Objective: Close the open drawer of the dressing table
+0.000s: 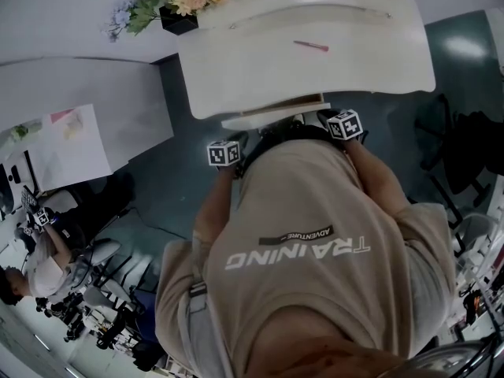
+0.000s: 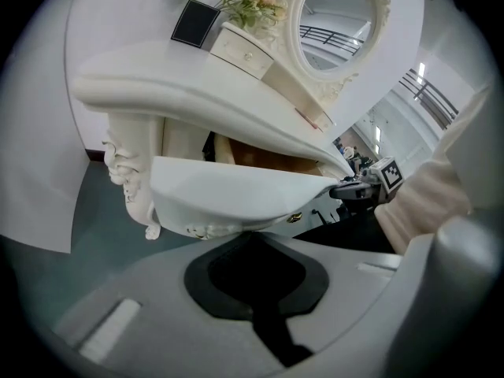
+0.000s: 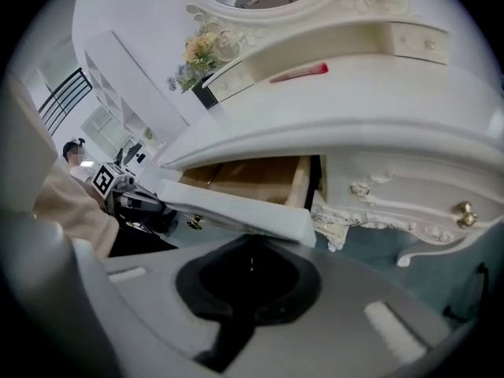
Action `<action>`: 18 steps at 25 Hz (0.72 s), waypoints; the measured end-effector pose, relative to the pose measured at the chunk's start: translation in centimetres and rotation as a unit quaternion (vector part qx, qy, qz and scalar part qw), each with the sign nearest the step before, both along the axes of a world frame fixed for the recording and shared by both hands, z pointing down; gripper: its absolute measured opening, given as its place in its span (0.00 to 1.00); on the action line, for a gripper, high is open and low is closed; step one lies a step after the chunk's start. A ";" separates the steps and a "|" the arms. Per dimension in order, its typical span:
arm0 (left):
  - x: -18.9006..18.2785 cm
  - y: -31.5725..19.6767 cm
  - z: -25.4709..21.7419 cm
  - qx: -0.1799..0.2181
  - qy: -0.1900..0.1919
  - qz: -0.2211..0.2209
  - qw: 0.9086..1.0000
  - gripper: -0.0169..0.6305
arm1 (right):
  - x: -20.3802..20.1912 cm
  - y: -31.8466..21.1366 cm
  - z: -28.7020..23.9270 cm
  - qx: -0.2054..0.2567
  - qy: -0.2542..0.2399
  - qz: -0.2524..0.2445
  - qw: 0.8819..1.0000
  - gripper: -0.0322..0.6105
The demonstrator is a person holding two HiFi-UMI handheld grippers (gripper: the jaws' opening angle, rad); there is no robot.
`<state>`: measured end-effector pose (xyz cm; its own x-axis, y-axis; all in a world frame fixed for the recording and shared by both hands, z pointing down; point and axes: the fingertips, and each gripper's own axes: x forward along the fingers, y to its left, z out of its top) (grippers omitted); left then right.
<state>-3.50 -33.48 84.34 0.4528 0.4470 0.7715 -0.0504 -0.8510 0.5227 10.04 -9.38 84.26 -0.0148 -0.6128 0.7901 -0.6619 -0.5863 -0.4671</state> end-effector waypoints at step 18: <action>7.1 -3.4 -0.8 0.020 0.011 0.027 0.999 0.04 | 6.7 -2.9 -0.3 0.000 0.011 0.042 0.999 0.06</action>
